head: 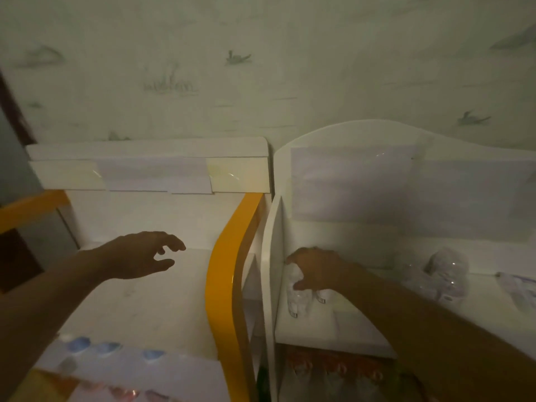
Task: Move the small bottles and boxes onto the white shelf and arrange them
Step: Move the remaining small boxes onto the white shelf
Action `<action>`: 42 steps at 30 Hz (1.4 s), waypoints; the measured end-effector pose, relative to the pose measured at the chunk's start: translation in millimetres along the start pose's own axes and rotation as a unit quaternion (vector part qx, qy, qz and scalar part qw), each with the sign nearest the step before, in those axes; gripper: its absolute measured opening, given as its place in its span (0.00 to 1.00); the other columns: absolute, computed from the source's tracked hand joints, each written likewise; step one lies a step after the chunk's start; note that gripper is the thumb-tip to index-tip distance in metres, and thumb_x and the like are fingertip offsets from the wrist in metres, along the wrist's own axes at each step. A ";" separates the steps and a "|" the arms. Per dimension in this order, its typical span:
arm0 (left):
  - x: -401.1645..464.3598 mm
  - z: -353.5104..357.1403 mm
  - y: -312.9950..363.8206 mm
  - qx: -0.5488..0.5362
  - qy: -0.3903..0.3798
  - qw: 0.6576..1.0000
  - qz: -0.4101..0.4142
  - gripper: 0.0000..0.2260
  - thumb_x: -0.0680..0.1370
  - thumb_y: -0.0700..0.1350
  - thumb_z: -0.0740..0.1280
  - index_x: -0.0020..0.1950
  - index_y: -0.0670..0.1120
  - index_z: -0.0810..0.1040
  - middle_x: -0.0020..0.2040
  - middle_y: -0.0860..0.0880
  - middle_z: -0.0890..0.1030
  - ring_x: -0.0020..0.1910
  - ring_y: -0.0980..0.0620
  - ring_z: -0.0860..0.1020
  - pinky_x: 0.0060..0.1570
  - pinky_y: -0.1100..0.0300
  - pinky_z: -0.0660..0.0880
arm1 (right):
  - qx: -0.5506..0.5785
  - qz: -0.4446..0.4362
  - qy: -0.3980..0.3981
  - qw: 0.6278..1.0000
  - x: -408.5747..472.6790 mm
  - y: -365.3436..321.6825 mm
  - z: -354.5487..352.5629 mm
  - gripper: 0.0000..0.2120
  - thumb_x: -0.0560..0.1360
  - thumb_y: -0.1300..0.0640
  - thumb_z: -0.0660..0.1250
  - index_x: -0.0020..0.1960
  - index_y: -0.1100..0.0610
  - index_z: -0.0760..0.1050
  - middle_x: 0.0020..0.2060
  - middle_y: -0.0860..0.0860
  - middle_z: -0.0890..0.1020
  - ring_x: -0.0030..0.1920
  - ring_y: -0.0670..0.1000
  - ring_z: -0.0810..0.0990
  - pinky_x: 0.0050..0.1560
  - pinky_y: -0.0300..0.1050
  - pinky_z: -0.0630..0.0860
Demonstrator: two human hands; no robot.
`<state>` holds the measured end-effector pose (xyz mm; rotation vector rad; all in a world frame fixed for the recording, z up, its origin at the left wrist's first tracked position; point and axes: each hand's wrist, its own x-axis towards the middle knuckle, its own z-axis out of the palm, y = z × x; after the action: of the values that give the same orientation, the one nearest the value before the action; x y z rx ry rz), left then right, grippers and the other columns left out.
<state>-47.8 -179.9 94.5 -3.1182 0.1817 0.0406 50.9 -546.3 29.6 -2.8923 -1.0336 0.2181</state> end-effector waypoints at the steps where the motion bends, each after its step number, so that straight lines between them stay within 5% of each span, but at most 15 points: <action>1: -5.8 -2.1 -2.0 0.005 0.001 1.000 -0.008 0.16 0.78 0.55 0.65 0.65 0.64 0.68 0.61 0.62 0.74 0.55 0.64 0.75 0.53 0.64 0.74 | -0.006 0.001 0.016 1.000 -1.1 -1.5 -13.8 0.32 0.75 0.44 0.68 0.75 0.51 0.62 0.72 0.52 0.69 0.69 0.55 0.70 0.68 0.53 0.69; 9: -33.8 -30.2 -24.8 -0.045 0.045 0.998 -0.025 0.14 0.77 0.55 0.66 0.60 0.66 0.69 0.58 0.62 0.75 0.54 0.62 0.76 0.54 0.61 0.75 | -0.053 0.012 0.076 0.996 -3.0 -33.5 -102.0 0.27 0.76 0.45 0.67 0.72 0.51 0.67 0.69 0.52 0.72 0.69 0.54 0.70 0.69 0.52 0.68; 15: -63.8 -15.0 -98.8 -0.026 0.021 0.998 -0.053 0.17 0.78 0.54 0.65 0.67 0.60 0.70 0.63 0.59 0.73 0.55 0.62 0.72 0.55 0.68 0.70 | -0.049 0.009 0.098 0.994 41.8 -103.6 -121.2 0.26 0.75 0.43 0.67 0.70 0.49 0.69 0.67 0.50 0.74 0.66 0.53 0.72 0.64 0.50 0.71; 28: -166.6 51.3 -311.0 -0.038 -0.053 0.994 -0.093 0.18 0.78 0.54 0.65 0.68 0.59 0.68 0.68 0.59 0.71 0.61 0.62 0.71 0.56 0.71 0.68 | 0.013 -0.029 0.065 0.997 175.6 -320.9 -73.4 0.25 0.75 0.44 0.68 0.69 0.50 0.70 0.67 0.50 0.75 0.67 0.52 0.72 0.68 0.49 0.69; 42: -107.4 107.6 -386.7 -0.057 -0.093 0.993 -0.040 0.20 0.78 0.55 0.64 0.69 0.60 0.68 0.71 0.57 0.68 0.68 0.57 0.68 0.67 0.61 0.66 | 0.034 -0.032 0.010 0.999 329.8 -392.0 -3.8 0.25 0.75 0.44 0.67 0.70 0.49 0.70 0.68 0.49 0.73 0.68 0.51 0.70 0.67 0.51 0.69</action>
<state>-112.1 218.7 -3.9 -3.2066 0.0513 0.3519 58.5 -34.1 38.0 -2.7907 -1.0902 0.2163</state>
